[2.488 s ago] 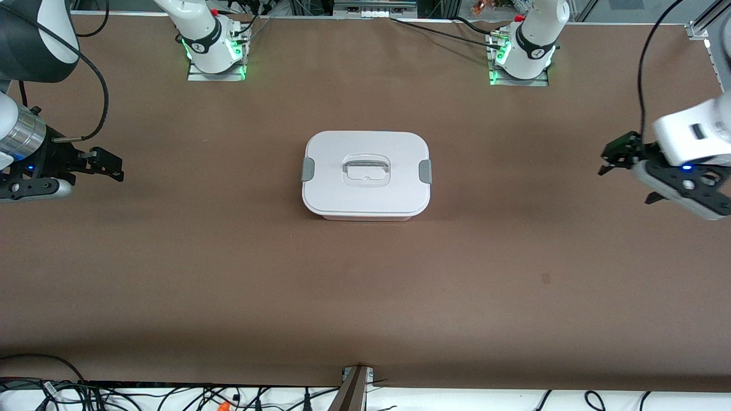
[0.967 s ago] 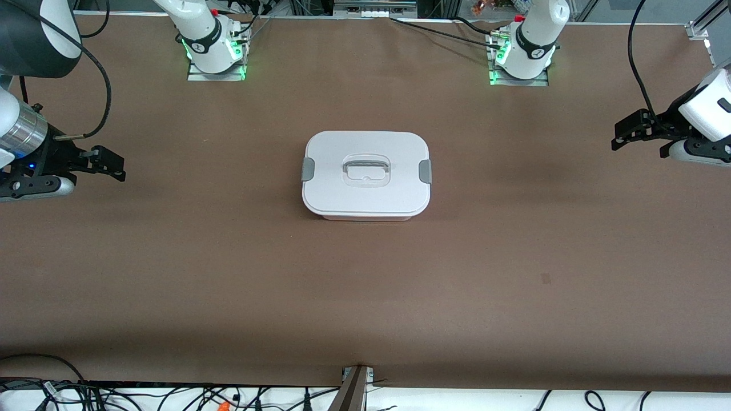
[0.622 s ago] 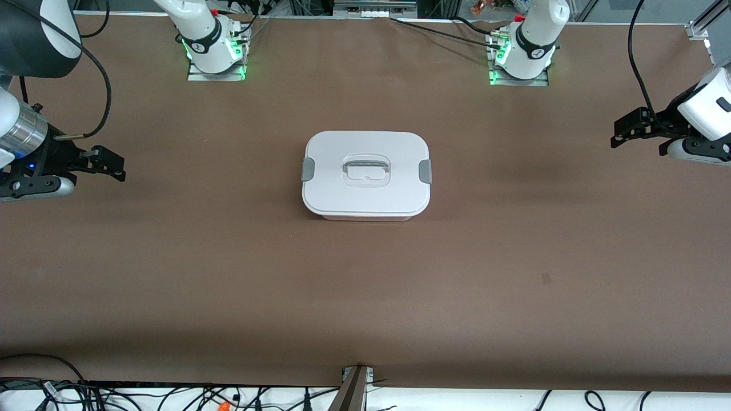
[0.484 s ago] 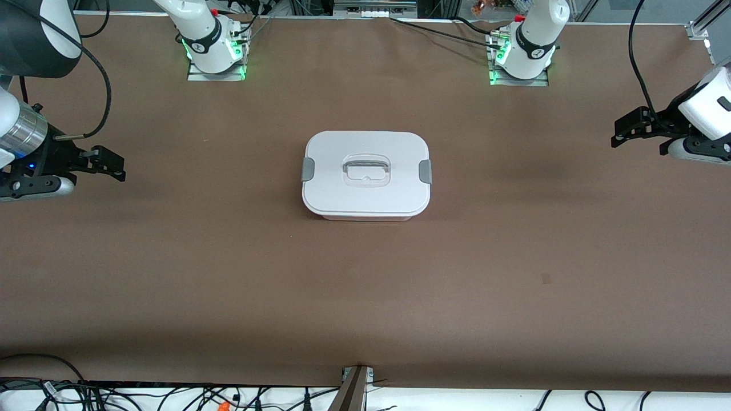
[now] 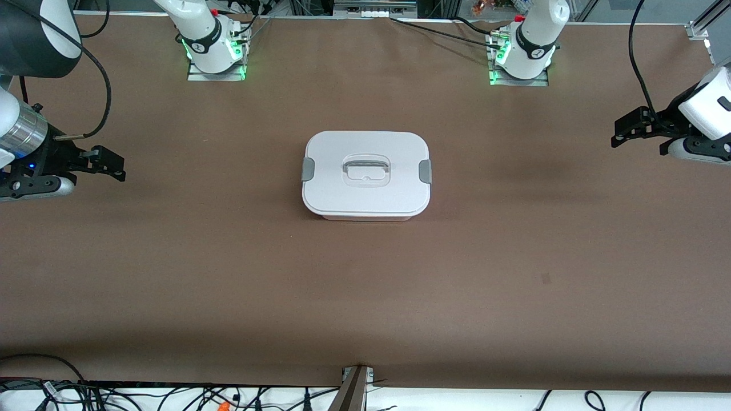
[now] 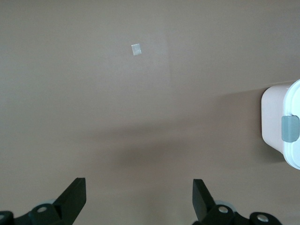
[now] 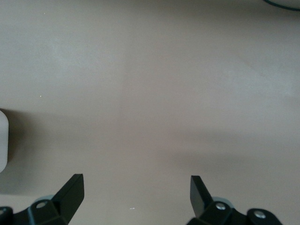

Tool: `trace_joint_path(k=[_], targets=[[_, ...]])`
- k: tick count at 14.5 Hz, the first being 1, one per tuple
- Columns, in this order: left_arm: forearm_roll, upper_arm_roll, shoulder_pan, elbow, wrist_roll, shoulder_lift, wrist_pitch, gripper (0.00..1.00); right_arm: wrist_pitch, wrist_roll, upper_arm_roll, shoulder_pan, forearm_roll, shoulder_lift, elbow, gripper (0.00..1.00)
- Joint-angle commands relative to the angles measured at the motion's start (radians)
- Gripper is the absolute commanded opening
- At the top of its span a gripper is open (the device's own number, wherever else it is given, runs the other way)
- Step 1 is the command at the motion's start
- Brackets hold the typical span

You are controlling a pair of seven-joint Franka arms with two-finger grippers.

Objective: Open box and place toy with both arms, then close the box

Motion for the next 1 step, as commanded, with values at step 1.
trace_joint_path(k=[1], targets=[[0.021, 0.003, -0.01, 0.04, -0.007, 0.02, -0.027, 1.0, -0.011, 0.017, -0.002, 0.005, 0.001, -0.008, 0.004, 1.0]])
